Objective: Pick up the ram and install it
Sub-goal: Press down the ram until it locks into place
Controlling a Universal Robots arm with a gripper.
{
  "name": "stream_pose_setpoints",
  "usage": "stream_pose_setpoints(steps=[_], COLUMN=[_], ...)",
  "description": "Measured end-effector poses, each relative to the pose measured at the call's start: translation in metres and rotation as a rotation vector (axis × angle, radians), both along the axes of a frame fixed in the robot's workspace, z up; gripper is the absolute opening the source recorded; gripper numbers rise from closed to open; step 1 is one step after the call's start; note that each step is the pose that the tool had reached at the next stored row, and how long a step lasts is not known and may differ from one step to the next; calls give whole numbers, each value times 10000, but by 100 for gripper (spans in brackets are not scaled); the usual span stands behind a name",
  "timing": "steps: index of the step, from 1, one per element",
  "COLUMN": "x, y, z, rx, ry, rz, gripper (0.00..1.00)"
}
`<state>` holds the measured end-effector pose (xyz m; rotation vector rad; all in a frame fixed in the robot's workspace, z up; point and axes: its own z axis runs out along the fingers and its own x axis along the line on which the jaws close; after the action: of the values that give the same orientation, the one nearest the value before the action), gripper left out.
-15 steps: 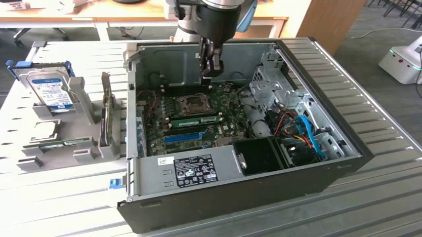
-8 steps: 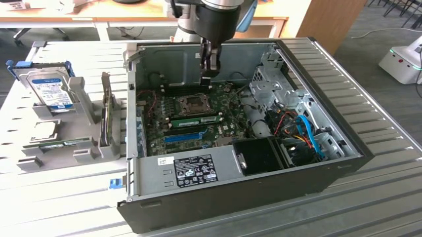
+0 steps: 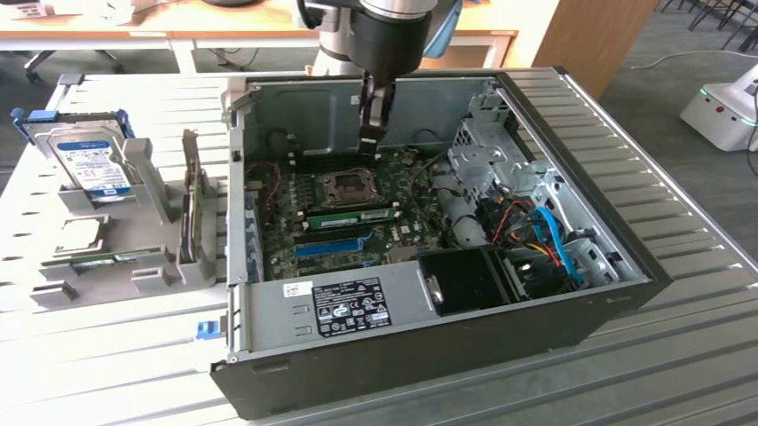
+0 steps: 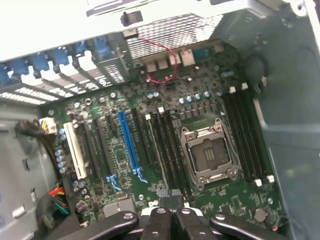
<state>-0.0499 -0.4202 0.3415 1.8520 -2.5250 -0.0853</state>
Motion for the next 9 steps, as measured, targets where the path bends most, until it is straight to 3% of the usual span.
stream_pose_setpoints(steps=[9], x=[-2], y=[0], z=[-20], rx=[0], ry=[0], rz=[-1536], gripper=[11])
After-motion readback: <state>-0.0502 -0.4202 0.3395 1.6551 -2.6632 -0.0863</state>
